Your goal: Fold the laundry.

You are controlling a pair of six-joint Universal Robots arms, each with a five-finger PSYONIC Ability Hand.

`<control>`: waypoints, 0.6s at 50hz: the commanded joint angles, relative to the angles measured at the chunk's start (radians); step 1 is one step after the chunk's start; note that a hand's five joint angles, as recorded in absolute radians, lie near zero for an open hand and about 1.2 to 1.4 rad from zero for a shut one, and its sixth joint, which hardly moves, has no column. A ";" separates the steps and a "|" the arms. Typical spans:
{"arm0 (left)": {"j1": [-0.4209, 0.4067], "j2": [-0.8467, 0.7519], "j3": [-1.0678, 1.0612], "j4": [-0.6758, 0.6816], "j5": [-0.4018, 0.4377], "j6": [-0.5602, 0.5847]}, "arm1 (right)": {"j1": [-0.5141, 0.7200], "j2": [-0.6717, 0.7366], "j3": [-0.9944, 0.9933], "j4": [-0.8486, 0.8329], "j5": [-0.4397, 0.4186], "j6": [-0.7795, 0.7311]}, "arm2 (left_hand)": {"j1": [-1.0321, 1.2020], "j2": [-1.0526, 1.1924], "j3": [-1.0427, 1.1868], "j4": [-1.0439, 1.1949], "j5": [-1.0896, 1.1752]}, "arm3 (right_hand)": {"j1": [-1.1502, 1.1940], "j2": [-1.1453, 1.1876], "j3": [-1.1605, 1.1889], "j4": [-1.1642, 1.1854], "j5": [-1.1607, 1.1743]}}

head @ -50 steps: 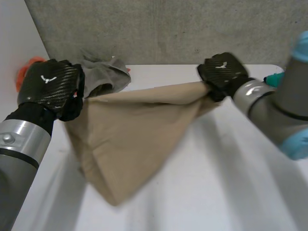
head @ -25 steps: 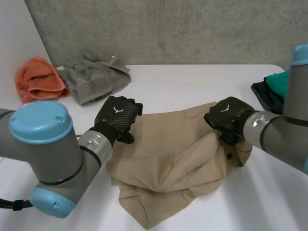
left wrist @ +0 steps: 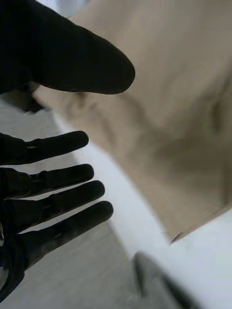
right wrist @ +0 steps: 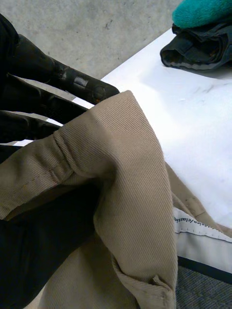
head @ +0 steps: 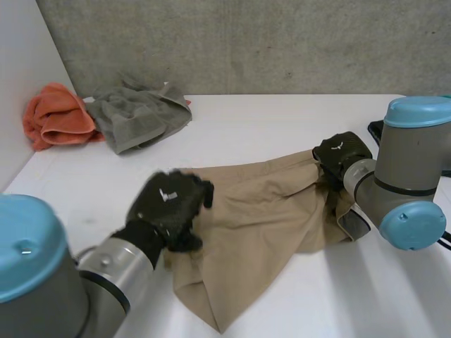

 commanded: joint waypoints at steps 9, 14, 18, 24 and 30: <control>-0.004 -0.258 0.114 0.008 -0.006 -0.008 | 0.003 -0.047 0.077 0.006 -0.016 0.009 | -0.264 -0.259 -0.259 -0.261 -0.259 | 0.437 0.229 0.207 0.208 0.236; -0.004 -0.296 0.137 0.040 -0.046 0.006 | 0.005 -0.050 0.090 0.005 -0.017 0.010 | -0.223 -0.218 -0.218 -0.220 -0.218 | 0.437 0.229 0.207 0.208 0.236; -0.004 -0.336 0.156 0.043 -0.069 0.012 | 0.000 -0.057 0.099 0.005 -0.019 0.010 | -0.117 -0.112 -0.112 -0.115 -0.112 | 0.437 0.229 0.207 0.208 0.236; -0.004 -0.382 0.177 0.046 -0.069 0.012 | -0.004 -0.059 0.104 0.005 -0.019 0.009 | 0.059 0.064 0.064 0.061 0.063 | 0.437 0.229 0.207 0.208 0.236; -0.002 -0.400 0.179 0.075 -0.070 0.013 | -0.006 -0.060 0.105 0.005 -0.019 0.009 | 0.217 0.222 0.222 0.220 0.222 | 0.437 0.229 0.207 0.208 0.236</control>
